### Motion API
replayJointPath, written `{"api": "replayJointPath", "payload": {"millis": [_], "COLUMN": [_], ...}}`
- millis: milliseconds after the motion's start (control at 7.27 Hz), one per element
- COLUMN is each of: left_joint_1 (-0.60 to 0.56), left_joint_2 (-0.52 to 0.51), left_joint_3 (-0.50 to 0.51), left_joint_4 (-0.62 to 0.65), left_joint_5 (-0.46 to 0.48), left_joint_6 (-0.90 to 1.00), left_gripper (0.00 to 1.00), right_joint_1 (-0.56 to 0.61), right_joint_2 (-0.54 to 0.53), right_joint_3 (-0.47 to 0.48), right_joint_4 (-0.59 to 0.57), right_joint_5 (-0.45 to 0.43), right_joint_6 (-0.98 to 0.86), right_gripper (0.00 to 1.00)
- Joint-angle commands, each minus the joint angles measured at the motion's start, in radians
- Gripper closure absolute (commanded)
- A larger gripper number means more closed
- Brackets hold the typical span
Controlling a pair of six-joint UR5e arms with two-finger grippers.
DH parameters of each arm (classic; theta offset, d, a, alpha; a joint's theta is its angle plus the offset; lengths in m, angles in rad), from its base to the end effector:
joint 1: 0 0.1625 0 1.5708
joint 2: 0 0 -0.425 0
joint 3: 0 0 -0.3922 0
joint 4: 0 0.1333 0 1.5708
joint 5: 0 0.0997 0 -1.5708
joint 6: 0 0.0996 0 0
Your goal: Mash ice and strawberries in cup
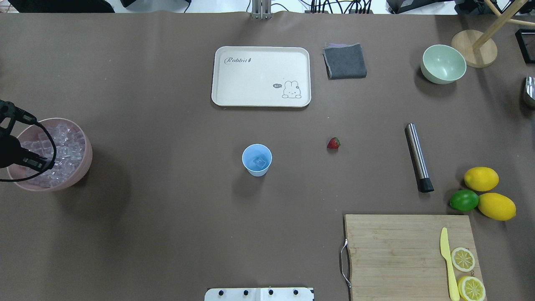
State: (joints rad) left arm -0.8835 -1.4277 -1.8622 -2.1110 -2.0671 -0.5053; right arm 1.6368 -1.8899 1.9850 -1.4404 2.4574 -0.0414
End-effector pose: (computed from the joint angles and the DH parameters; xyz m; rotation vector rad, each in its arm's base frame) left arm 0.2254 -0.4100 0.5295 0.2914 0.7758 0.3423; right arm 0.0803 -0.3638 0.5679 0.2575 -0.8700 -0.0771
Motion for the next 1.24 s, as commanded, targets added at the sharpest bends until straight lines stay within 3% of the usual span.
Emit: {"api": "replayJointPath", "payload": {"millis": [0,1101], "left_joint_1": [0.001,-0.032], "left_joint_2": [-0.011,-0.017], "left_joint_3": [0.023,-0.009], "left_joint_4": [0.0,0.018], "left_joint_5": [0.004,-0.007], "left_joint_6": [0.004,0.004], "left_gripper": [0.54,0.54], "right_joint_1": [0.0,0.0], "right_joint_2": [0.002,0.002], "right_joint_3": [0.0,0.001], "right_joint_4": [0.0,-0.002], "right_joint_5": [0.0,0.011], "right_joint_6": [0.0,-0.002], "right_gripper": [0.0,0.0]}}
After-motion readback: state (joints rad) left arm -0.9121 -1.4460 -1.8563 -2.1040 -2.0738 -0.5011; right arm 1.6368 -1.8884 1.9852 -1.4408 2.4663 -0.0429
